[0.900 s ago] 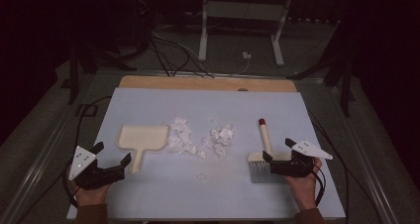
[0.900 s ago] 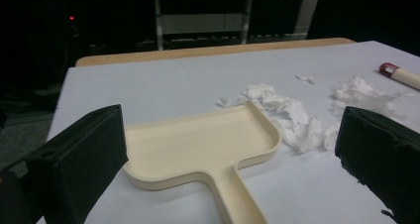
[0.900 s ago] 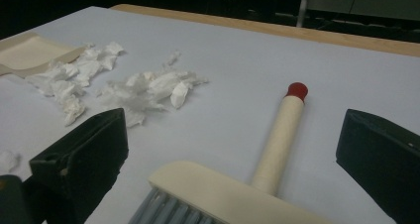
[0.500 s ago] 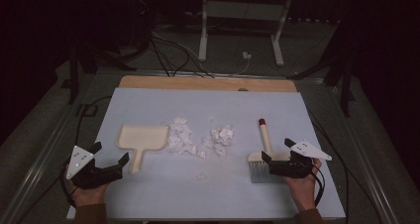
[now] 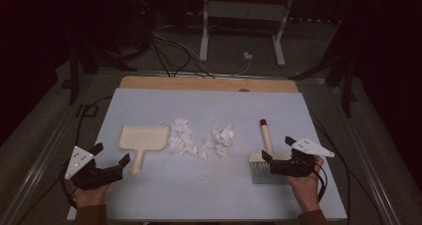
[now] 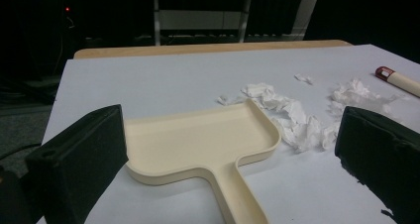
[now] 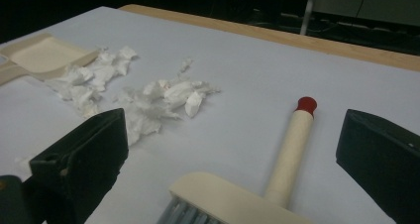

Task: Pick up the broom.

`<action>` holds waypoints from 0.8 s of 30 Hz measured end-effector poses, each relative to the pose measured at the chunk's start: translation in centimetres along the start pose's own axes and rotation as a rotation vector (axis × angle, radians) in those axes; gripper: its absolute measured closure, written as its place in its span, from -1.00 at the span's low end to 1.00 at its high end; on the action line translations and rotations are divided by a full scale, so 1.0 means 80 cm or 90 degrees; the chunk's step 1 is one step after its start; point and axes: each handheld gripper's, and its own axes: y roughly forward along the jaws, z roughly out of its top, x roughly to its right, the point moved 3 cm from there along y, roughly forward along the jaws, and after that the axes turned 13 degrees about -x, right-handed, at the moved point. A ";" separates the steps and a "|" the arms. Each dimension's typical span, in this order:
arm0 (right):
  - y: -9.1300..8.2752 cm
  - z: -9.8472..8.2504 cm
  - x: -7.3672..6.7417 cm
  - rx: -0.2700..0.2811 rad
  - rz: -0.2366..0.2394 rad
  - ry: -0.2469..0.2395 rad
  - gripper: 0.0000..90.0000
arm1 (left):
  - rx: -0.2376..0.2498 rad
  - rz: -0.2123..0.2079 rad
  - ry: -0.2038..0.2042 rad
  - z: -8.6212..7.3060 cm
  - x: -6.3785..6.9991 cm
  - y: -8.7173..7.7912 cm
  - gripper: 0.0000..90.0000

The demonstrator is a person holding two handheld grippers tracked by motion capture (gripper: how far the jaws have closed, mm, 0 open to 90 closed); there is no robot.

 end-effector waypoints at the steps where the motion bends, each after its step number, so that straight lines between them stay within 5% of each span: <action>1: -0.001 0.002 0.000 0.000 0.001 0.001 -1.00 | -0.001 0.000 0.000 0.000 0.000 0.000 -0.99; 7: -0.009 0.019 0.002 0.001 0.010 0.020 -1.00 | -0.006 0.003 -0.004 -0.003 -0.001 0.003 -0.99; 24: -0.015 0.068 0.010 -0.023 -0.035 0.013 -1.00 | 0.002 0.011 -0.010 -0.005 -0.001 0.003 -0.99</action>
